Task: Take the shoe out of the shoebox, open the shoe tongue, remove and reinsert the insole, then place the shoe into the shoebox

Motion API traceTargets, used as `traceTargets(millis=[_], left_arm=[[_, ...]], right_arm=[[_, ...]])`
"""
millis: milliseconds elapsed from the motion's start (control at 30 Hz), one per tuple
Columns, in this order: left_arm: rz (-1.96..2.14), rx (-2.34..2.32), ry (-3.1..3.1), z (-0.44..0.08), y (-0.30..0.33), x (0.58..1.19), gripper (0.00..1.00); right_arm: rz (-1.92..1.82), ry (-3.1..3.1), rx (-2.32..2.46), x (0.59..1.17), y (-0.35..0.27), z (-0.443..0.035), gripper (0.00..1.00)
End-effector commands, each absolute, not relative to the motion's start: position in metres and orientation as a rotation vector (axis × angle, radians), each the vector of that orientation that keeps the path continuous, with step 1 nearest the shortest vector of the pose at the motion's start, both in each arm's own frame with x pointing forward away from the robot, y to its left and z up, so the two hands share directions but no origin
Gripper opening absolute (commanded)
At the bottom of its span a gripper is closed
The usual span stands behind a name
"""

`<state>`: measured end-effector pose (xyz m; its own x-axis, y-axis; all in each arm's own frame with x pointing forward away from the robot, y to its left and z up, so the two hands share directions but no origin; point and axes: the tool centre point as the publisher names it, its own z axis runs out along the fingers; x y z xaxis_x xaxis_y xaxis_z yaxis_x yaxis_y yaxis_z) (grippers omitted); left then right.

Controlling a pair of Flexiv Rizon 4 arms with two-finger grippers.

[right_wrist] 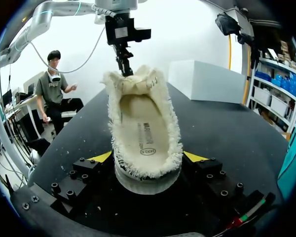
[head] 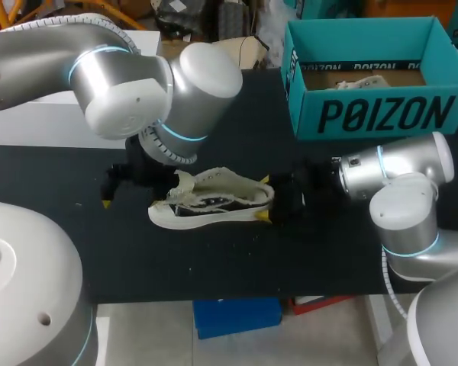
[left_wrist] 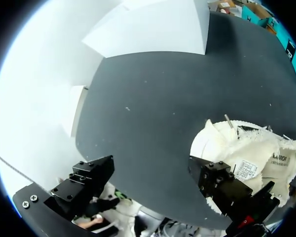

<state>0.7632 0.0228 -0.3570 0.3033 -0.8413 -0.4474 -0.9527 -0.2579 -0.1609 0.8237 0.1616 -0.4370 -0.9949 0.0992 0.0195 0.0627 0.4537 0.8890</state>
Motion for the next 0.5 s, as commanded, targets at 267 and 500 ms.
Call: traceTargets(millis=[267, 500], left_arm=[[0.327, -2.068, 1.687, -0.341, 0.014, 0.761, 1.00], [-0.048, -1.572, 2.261, -0.284, -0.009, 0.750, 0.89]], right_arm=[[1.616, 2.649, 0.149, 0.825, 0.161, -0.439, 0.00], [1.616, 2.649, 0.149, 0.825, 0.161, -0.439, 0.00]])
